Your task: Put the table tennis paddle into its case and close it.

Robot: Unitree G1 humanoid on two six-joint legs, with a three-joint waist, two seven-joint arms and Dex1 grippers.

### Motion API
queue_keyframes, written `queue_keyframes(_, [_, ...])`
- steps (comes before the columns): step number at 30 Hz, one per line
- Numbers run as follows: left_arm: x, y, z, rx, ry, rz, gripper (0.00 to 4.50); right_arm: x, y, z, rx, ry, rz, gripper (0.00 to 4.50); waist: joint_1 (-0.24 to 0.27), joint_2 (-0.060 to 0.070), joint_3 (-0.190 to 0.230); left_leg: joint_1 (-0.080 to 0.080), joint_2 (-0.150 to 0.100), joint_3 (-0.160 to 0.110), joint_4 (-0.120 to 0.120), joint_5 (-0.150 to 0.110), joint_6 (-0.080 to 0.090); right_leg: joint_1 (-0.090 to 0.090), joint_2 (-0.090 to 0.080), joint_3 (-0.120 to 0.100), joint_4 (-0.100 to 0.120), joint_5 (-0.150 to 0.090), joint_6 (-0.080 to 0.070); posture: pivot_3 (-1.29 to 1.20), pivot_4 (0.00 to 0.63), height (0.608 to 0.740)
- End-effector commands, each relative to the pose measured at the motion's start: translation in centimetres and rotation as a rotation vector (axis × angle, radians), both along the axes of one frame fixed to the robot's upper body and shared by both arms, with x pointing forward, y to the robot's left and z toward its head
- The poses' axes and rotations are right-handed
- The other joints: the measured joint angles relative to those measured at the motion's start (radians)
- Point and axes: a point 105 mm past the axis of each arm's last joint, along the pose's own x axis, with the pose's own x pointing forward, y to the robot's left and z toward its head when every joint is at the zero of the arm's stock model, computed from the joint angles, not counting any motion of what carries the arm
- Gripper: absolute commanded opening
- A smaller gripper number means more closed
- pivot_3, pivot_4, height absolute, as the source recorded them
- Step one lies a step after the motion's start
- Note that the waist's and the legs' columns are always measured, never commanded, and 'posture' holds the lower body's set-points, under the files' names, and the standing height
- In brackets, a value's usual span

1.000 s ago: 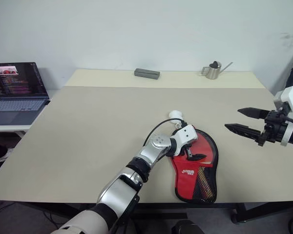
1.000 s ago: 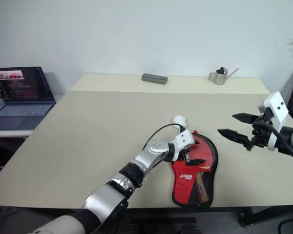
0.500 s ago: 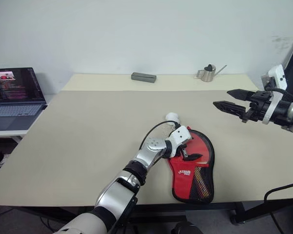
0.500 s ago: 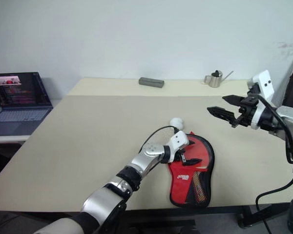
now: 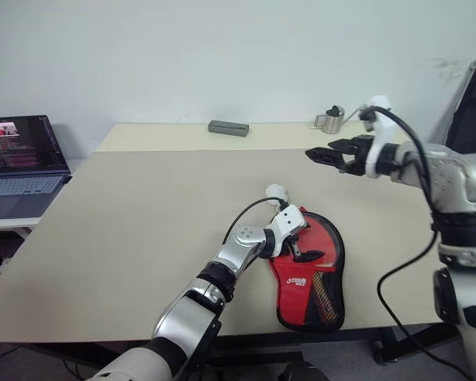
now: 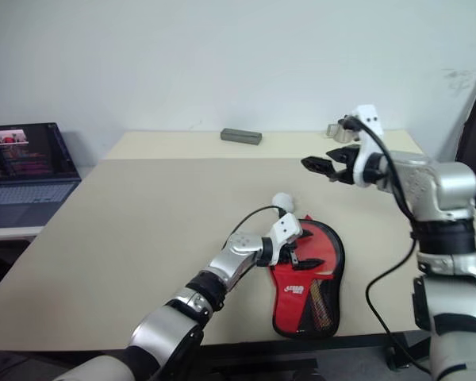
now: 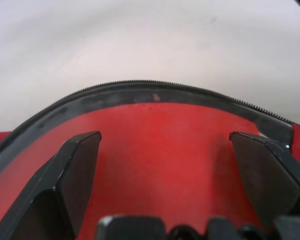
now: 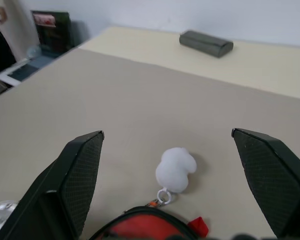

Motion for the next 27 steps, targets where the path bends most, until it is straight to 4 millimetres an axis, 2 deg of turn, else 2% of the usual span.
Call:
queue_keyframes(1, [-3.6,4.1,-9.2,0.253,0.297,0.051,4.47,2.2,0.1,-0.4,-0.058,-0.008,-0.056,4.5,0.001,0.0,0.0,0.0,0.0,0.0,0.0,0.0,0.0,0.0,0.0,0.0,0.0,0.0,0.0,0.0,0.15,0.74])
queue_keyframes(7, [-3.7,4.1,-9.1,0.254,0.291,0.037,4.47,4.8,1.4,-3.1,-0.1,0.045,-0.097,4.5,0.003,-0.003,0.0,0.0,-0.001,0.001,0.0,-0.001,0.0,0.0,0.0,-0.001,-0.001,0.0,0.001,0.0,0.15,0.74])
queue_keyframes(10, [-3.8,4.1,-9.1,0.256,0.289,0.03,4.47,5.5,3.3,-4.3,-0.089,0.068,-0.101,4.5,0.002,-0.003,0.0,0.0,-0.001,0.001,0.0,-0.001,0.0,0.0,0.001,-0.001,-0.001,0.0,0.001,0.0,0.15,0.74])
queue_keyframes(16, [-3.9,4.1,-9.2,0.262,0.285,0.021,4.47,5.8,5.8,-6.4,-0.119,0.082,-0.094,4.5,0.002,-0.004,0.0,0.0,-0.001,0.0,0.0,-0.001,-0.001,0.0,0.001,-0.002,0.0,0.001,0.002,0.0,0.15,0.74])
queue_keyframes(27, [-3.8,4.0,-9.1,0.258,0.28,0.031,4.47,5.9,7.0,-9.9,-0.267,0.034,-0.155,4.5,0.002,-0.005,0.0,0.0,-0.001,-0.001,0.0,-0.005,-0.007,0.0,0.001,-0.001,0.0,0.0,0.0,0.0,0.15,0.74])
